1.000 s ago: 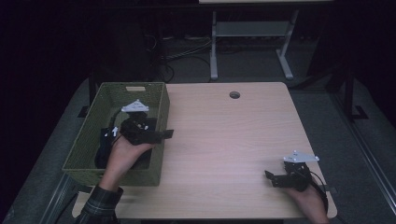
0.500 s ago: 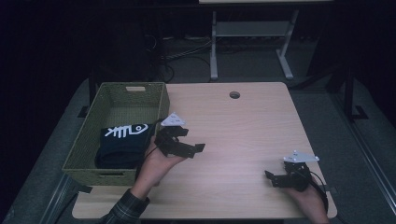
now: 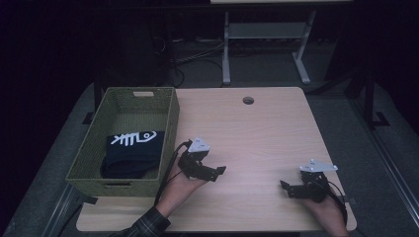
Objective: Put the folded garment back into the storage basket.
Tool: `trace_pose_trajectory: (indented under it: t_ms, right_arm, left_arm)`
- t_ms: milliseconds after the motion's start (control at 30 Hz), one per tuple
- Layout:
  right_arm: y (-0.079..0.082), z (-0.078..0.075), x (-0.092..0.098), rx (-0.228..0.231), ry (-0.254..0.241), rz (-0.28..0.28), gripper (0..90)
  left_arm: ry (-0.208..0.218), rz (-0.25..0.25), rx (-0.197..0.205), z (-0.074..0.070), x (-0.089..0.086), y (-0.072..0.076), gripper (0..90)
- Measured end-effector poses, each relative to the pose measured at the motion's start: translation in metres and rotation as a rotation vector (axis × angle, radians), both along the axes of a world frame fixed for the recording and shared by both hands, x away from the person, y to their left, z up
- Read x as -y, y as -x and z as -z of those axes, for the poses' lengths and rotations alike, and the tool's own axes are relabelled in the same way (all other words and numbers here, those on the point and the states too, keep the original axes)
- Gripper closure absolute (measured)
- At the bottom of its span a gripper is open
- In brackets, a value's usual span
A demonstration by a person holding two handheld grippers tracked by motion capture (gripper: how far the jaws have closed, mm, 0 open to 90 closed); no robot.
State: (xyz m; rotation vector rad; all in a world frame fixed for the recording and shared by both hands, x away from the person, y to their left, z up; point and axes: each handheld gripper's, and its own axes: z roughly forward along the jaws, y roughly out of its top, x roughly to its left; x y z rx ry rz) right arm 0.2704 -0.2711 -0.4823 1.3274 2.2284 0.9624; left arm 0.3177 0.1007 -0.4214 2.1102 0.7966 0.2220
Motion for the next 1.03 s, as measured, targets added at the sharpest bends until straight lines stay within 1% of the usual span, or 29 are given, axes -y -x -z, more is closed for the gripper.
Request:
trace_pose_trajectory:
  t_ms: [100,133,200,267,367,400,467,533,567,633,667,700,733,767,1033]
  right_arm:
    - [0.0,0.0,0.0,0.0,0.0,0.0,9.9]
    - [0.0,0.0,0.0,0.0,0.0,0.0,9.8]
    - [0.0,0.0,0.0,0.0,0.0,0.0,9.8]
    - [0.0,0.0,0.0,0.0,0.0,0.0,9.8]
    - [0.0,0.0,0.0,0.0,0.0,0.0,9.9]
    - [0.0,0.0,0.0,0.0,0.0,0.0,9.8]
    - [0.0,0.0,0.0,0.0,0.0,0.0,9.8]
    - [0.0,0.0,0.0,0.0,0.0,0.0,9.8]
    - [0.0,0.0,0.0,0.0,0.0,0.0,9.8]
    - [0.0,0.0,0.0,0.0,0.0,0.0,9.8]
    - [0.0,0.0,0.0,0.0,0.0,0.0,9.8]
    - [0.0,0.0,0.0,0.0,0.0,0.0,9.8]
    - [0.0,0.0,0.0,0.0,0.0,0.0,9.8]
    - [0.0,0.0,0.0,0.0,0.0,0.0,9.8]
    - [0.0,0.0,0.0,0.0,0.0,0.0,9.8]
  left_arm:
    - [-0.019,-0.001,0.0,0.012,0.002,-0.001,12.7]
    - [-0.02,-0.003,-0.009,0.017,0.004,-0.001,12.7]
    - [-0.043,0.0,-0.018,0.025,0.005,-0.001,12.7]
    - [-0.054,0.002,-0.029,0.032,0.007,-0.002,12.7]
    - [-0.086,0.005,-0.034,0.041,0.009,-0.002,12.7]
    - [-0.097,0.004,-0.03,0.043,0.009,-0.002,12.7]
    - [-0.108,0.0,-0.028,0.047,0.009,-0.002,12.7]
    - [-0.114,-0.003,-0.035,0.051,0.009,-0.002,12.7]
    - [-0.108,0.0,-0.025,0.053,0.008,-0.001,12.5]
    - [-0.119,0.002,-0.012,0.053,0.009,-0.001,12.7]
    - [-0.123,0.003,0.0,0.054,0.009,0.0,12.7]
    - [-0.134,0.005,0.028,0.056,0.009,0.001,12.7]
    - [-0.143,0.003,0.037,0.056,0.01,0.001,12.8]
    - [-0.151,0.008,0.041,0.056,0.01,0.002,12.7]
    - [-0.149,0.009,0.039,0.056,0.011,0.002,12.7]
